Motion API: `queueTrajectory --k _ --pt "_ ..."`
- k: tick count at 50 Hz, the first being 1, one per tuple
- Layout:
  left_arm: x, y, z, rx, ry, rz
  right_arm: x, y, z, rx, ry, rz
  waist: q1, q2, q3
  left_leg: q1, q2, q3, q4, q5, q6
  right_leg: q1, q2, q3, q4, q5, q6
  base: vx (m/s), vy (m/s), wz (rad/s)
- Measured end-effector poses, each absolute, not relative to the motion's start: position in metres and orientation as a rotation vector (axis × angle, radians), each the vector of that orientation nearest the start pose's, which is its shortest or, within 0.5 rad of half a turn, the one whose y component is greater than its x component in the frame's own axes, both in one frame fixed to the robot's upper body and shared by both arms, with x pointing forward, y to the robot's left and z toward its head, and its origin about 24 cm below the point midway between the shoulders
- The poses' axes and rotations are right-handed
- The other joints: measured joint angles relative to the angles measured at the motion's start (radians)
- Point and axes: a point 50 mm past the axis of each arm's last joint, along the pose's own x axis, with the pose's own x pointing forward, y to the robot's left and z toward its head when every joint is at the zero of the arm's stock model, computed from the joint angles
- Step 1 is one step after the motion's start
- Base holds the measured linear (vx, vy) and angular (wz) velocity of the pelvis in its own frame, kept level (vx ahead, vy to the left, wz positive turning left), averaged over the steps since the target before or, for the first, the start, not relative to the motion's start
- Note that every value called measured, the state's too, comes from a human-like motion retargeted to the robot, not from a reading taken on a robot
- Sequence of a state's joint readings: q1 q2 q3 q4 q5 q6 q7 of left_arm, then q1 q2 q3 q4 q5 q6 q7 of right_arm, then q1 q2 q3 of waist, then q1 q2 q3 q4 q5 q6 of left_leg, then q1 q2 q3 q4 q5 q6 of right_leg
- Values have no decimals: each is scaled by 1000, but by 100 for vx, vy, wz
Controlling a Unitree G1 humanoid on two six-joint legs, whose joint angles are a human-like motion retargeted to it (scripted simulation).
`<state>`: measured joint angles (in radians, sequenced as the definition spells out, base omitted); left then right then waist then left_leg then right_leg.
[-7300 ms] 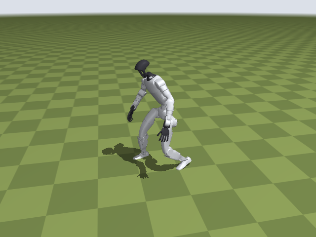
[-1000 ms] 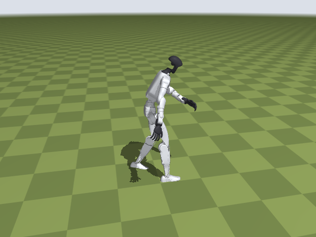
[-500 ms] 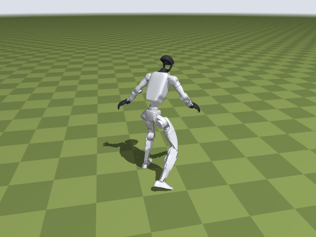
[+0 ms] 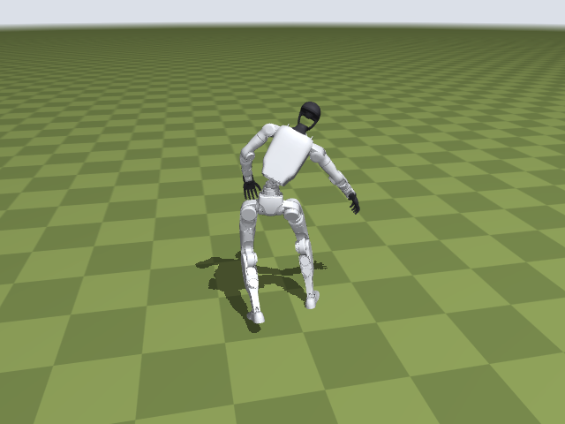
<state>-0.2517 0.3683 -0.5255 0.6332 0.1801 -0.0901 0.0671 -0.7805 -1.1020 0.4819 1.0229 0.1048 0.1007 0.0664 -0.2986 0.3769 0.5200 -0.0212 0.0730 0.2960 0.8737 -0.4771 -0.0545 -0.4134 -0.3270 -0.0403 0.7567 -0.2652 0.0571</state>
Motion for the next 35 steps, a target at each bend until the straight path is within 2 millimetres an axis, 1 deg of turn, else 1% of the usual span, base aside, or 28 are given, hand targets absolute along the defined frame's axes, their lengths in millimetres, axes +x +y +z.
queueTrajectory --k 1,2,3,4,5,6,7,8,10,12,13,15,17,18,20,22,23,25,27,28,30,32,33,35 --pt "266 147 -29 726 202 -391 301 -437 199 -971 369 -736 -4 24 0 -23 23 59 81 -12 15 -4 -16 -1 36 -28 -1 70 -1 1" --pt "268 140 -12 692 99 -375 294 -446 224 -906 264 -1024 0 46 0 -50 40 111 156 -20 26 -10 -27 4 66 -50 -4 66 0 -69" --pt "269 137 3 623 19 -337 289 -447 248 -771 151 -1277 19 67 0 -85 48 149 216 -20 30 -24 -26 22 84 -64 -14 63 1 -111" --pt "268 134 15 515 -23 -296 289 -442 264 -593 41 -1436 46 84 0 -130 56 172 270 -13 26 -40 -20 45 98 -73 -21 62 2 -142" --pt "266 133 23 388 -46 -253 290 -434 277 -387 -57 -1545 76 99 0 -181 63 187 321 -4 18 -57 -12 69 111 -81 -27 62 4 -138" --pt "264 134 24 209 -10 -218 303 -421 275 -191 -122 -1489 110 102 0 -233 74 190 346 3 11 -59 -4 86 100 -76 -31 61 6 -122" --pt "261 136 22 35 36 -184 315 -408 268 -4 -163 -1400 141 100 0 -280 87 190 364 9 8 -54 -1 97 87 -71 -37 62 8 -89" --pt "258 139 14 -128 103 -150 329 -395 252 158 -175 -1249 167 88 0 -321 102 187 371 15 11 -37 -5 99 69 -64 -45 63 9 -56" --pt "250 151 -7 -316 225 -76 350 -370 201 339 -112 -946 213 44 0 -379 130 180 344 25 15 23 -27 91 22 -46 -49 66 10 -13" --pt "239 173 -29 -264 320 11 355 -341 135 211 56 -697 258 -20 0 -386 142 179 233 44 8 125 -62 70 -54 -13 -37 71 11 24" --pt "234 185 -39 -189 367 56 352 -323 103 48 155 -567 278 -54 -1 -362 121 177 116 67 -1 197 -84 50 -127 25 -31 73 11 41" --pt "221 215 -56 45 451 124 337 -287 48 -341 313 -336 333 -128 -12 -317 96 177 -106 106 -17 293 -127 22 -174 68 -14 80 13 45" --pt "204 252 -69 330 554 132 318 -247 5 -716 389 -59 399 -198 -47 -254 60 134 -397 184 -45 354 -147 2 -160 106 -13 88 15 48" --pt "194 272 -74 467 618 115 307 -227 -12 -872 395 94 433 -219 -70 -224 52 71 -535 265 -69 375 -134 -7 -133 123 -28 91 15 53" --pt "177 314 -77 704 755 85 289 -189 -33 -1068 356 363 491 -257 -104 -177 40 -107 -675 434 -99 401 -106 -27 -30 154 -91 90 14 73" --pt "173 357 -65 843 861 162 280 -153 -35 -1054 274 486 526 -338 -97 -156 0 -186 -614 404 -40 384 -134 -32 135 202 -157 82 8 116" --pt "175 378 -53 876 895 249 280 -135 -30 -1003 222 510 541 -388 -75 -150 -24 -200 -560 353 -2 363 -153 -17 229 241 -182 75 1 133" --pt "184 415 -22 856 909 520 282 -101 -8 -899 89 530 570 -481 -8 -140 -63 -237 -465 266 54 313 -118 66 402 303 -186 69 -9 142" --pt "189 441 10 736 861 856 281 -78 17 -840 -49 559 577 -544 0 -175 -58 -288 -384 204 77 227 -5 119 534 237 -149 64 -20 144" --pt "192 449 25 650 814 1013 281 -71 30 -825 -115 574 574 -564 0 -195 -47 -310 -348 177 85 176 11 92 583 182 -158 62 -20 124" --pt "201 455 48 449 706 1240 283 -66 51 -776 -191 600 554 -587 0 -216 -21 -348 -305 135 93 80 -33 -23 638 91 -211 63 -17 98" --pt "216 447 51 256 612 1298 287 -75 59 -687 -155 610 515 -587 0 -199 9 -380 -317 112 81 9 -60 -110 611 32 -224 67 -17 69" --pt "223 438 44 174 586 1272 290 -84 59 -647 -111 606 492 -576 0 -177 27 -391 -337 107 69 -21 -55 -130 571 15 -213 70 -16 39" --pt "236 413 20 76 583 1142 297 -108 52 -608 -12 563 448 -538 0 -114 69 -391 -391 105 43 -63 -34 -148 446 -11 -178 75 -14 1"
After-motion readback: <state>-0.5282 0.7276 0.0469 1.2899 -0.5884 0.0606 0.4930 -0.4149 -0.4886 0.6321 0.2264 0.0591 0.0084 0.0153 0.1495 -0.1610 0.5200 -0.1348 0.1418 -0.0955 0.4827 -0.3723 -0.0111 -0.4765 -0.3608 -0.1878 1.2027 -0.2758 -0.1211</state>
